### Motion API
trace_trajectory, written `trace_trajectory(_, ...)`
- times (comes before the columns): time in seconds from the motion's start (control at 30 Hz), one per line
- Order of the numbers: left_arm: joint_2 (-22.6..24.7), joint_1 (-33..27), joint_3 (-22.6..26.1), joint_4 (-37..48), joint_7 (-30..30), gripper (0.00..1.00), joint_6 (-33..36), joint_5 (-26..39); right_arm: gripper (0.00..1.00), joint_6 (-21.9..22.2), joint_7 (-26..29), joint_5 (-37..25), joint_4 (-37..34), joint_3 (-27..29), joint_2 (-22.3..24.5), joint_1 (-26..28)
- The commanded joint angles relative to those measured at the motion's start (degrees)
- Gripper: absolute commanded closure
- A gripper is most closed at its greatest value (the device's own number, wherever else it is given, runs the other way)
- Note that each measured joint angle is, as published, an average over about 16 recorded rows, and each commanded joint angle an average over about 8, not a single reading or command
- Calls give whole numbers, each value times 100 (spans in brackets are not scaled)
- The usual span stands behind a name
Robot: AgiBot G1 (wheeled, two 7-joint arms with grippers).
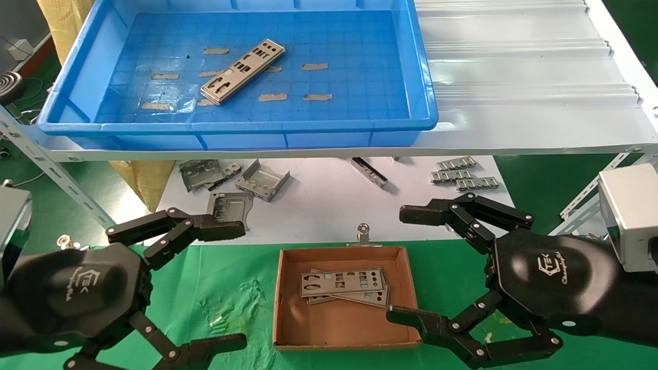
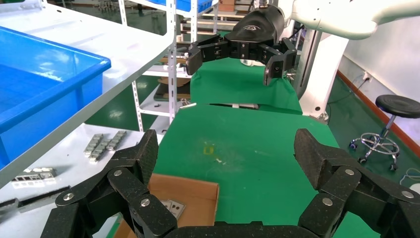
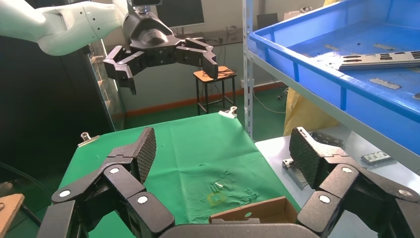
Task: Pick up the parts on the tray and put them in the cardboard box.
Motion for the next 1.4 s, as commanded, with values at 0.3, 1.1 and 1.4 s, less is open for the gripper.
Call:
trace_trajectory(0.3,3,-2,2,4,1,0,0,0,0,0,0,0,0,0,0,0)
trace_trajectory(1.1,3,-3,3,6,1,0,0,0,0,0,0,0,0,0,0,0)
trace_trajectory(1.4,3,-3,3,6,1,0,0,0,0,0,0,0,0,0,0,0)
